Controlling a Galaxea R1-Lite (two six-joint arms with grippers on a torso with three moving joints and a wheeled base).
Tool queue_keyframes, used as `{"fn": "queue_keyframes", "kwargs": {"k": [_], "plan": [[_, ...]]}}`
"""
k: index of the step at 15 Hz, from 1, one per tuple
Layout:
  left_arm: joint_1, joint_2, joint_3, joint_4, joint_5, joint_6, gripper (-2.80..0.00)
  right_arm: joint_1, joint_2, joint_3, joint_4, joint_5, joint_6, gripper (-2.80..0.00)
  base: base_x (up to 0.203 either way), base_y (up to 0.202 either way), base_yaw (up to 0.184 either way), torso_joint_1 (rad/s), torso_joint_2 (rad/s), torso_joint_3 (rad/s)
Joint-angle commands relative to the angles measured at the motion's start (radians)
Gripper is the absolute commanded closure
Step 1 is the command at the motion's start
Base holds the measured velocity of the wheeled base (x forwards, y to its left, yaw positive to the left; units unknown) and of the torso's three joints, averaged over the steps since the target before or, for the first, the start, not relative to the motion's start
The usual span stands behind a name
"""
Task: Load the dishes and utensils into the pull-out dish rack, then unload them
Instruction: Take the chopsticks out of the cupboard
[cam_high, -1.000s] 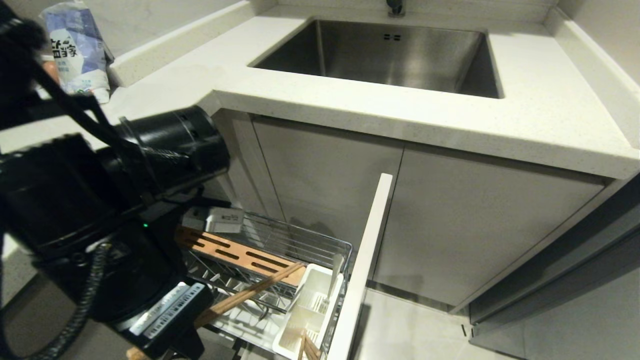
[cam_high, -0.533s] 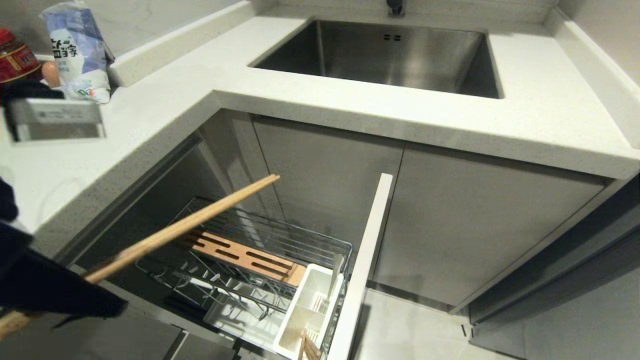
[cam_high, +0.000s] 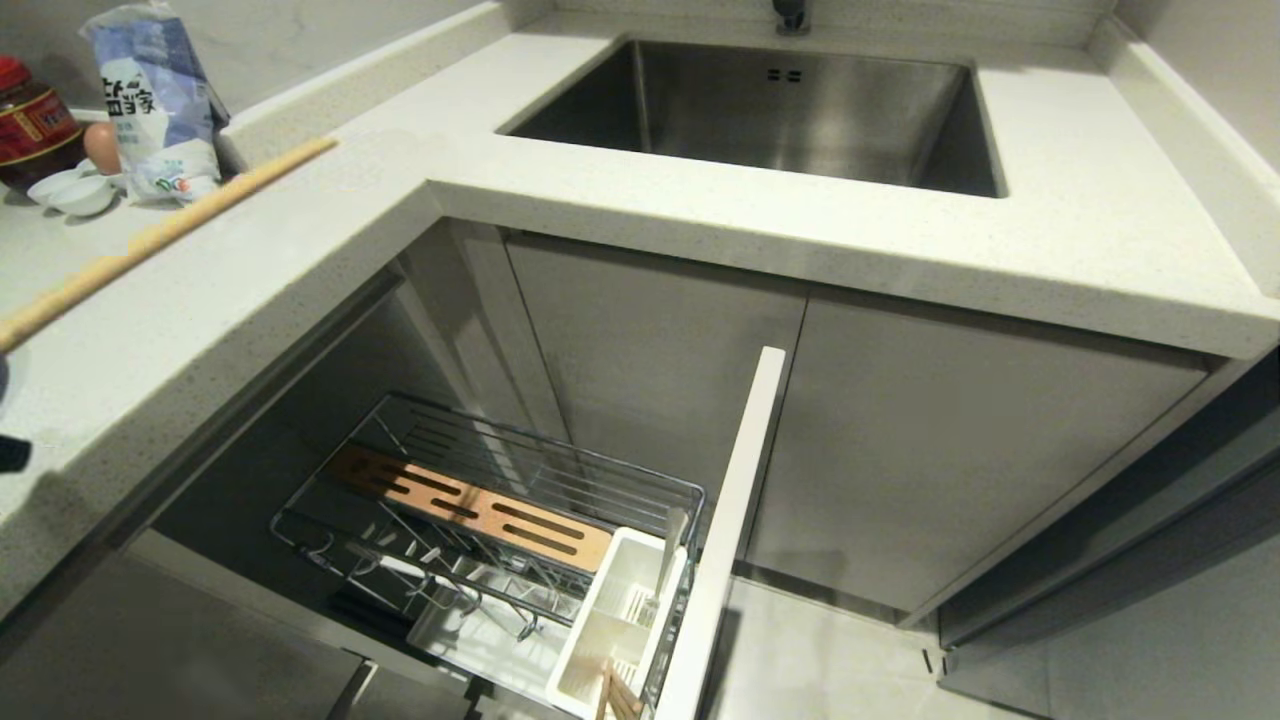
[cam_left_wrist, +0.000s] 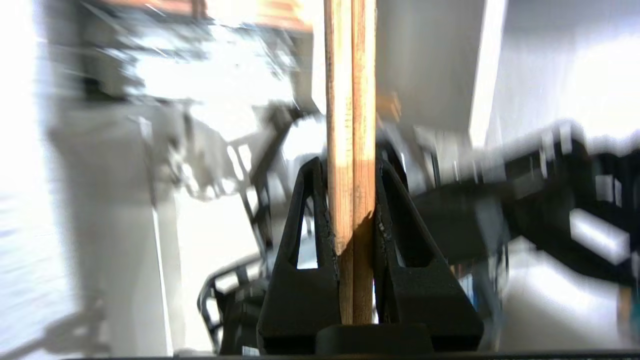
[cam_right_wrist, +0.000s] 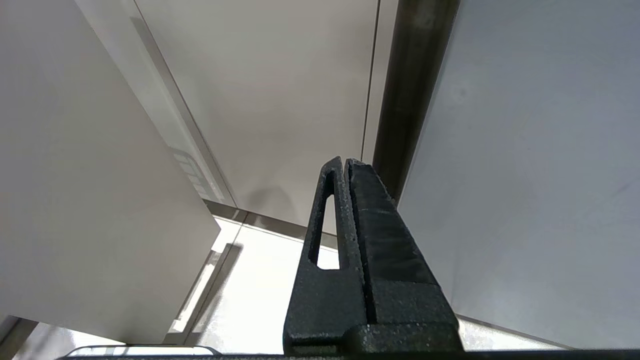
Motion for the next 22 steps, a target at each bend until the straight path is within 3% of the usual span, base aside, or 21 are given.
{"fn": "queue_keyframes", "kwargs": {"k": [1,4,7,8,11,14,22], "plan": [[0.132,-0.034,-0.001,-0.044,0.044,-0.001,0.0,0.0,-0.001,0.026,-0.001,0.0,0.0,0.0,0.0,0.0,0.0,0.0,0.0,0.0],[0.304,-0.062,-0.001,-0.076,0.147,0.0,0.0,0.0,-0.001,0.026,-0.001,0.0,0.0,0.0,0.0,0.0,0.0,0.0,0.0,0.0],[0.519,-0.1,0.002,-0.069,0.194,-0.005,0.0,0.0,-0.001,0.026,-0.001,0.0,0.001,0.0,0.0,0.0,0.0,0.0,0.0,0.0],[0.586,-0.119,0.011,-0.059,0.2,-0.026,0.0,0.0,-0.001,0.026,-0.001,0.0,0.001,0.0,0.0,0.0,0.0,0.0,0.0,0.0],[0.69,-0.156,0.023,0.01,0.229,-0.168,0.0,0.0,-0.001,0.026,-0.001,0.0,0.001,0.0,0.0,0.0,0.0,0.0,0.0,0.0],[0.723,-0.144,0.019,0.098,0.232,-0.323,0.0,0.0,-0.001,0.026,-0.001,0.0,0.001,0.0,0.0,0.0,0.0,0.0,0.0,0.0],[0.733,-0.048,0.035,0.099,0.203,-0.448,0.0,0.0,-0.001,0.026,-0.001,0.0,0.0,0.0,0.0,0.0,0.0,0.0,0.0,0.0]]}}
